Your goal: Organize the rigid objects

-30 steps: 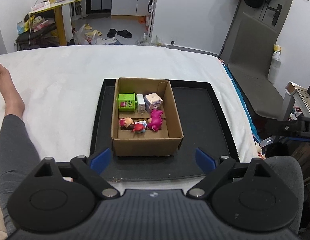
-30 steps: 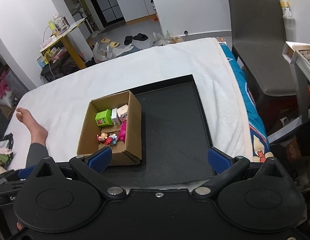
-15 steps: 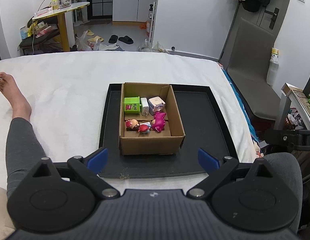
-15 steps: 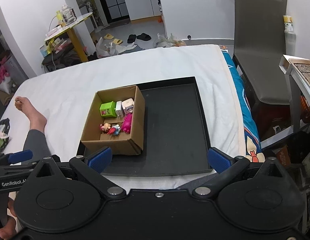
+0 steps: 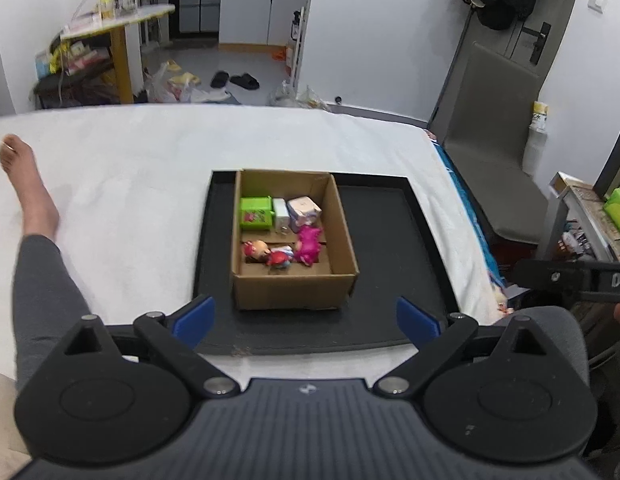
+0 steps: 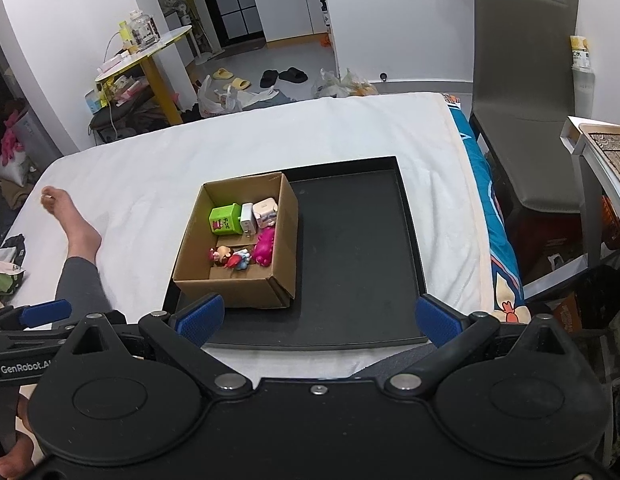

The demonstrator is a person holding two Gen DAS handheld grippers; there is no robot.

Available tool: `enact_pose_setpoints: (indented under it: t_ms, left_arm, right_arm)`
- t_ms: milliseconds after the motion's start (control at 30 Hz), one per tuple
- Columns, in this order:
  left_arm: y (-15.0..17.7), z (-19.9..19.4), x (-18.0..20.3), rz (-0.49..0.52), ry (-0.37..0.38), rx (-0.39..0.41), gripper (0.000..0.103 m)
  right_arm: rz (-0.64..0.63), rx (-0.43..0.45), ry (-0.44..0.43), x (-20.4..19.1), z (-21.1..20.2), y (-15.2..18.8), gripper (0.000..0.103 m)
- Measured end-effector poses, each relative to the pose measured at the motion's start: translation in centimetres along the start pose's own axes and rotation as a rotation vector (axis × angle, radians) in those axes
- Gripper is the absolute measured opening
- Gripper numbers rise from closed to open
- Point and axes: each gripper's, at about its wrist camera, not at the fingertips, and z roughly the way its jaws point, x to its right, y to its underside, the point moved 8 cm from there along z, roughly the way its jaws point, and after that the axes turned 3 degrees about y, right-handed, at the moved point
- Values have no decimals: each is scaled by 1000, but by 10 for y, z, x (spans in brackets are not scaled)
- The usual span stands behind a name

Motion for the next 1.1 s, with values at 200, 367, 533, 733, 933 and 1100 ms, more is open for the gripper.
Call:
enact_pose_setpoints:
  t_ms: [200, 367, 533, 733, 933, 1100]
  left_arm:
    - [2, -1, 1, -2, 10, -5, 97]
    - [4, 3, 0, 2, 13, -17, 97]
    - [7, 6, -5, -6, 5, -26, 97]
    - [8, 7, -6, -7, 6, -29, 97]
    - [8, 8, -6, -11, 12, -31, 97]
    - [8, 9, -6, -8, 13, -34, 97]
  right_arm:
    - [5, 0, -23, -2, -4, 0, 103]
    - [36, 8, -25, 2, -6, -1, 103]
    - [44, -5, -13, 7, -2, 0, 103]
    - [30, -14, -4, 5, 1, 4, 103]
    - [26, -21, 2, 5, 4, 5, 103]
    - [23, -24, 10, 5, 5, 6, 103]
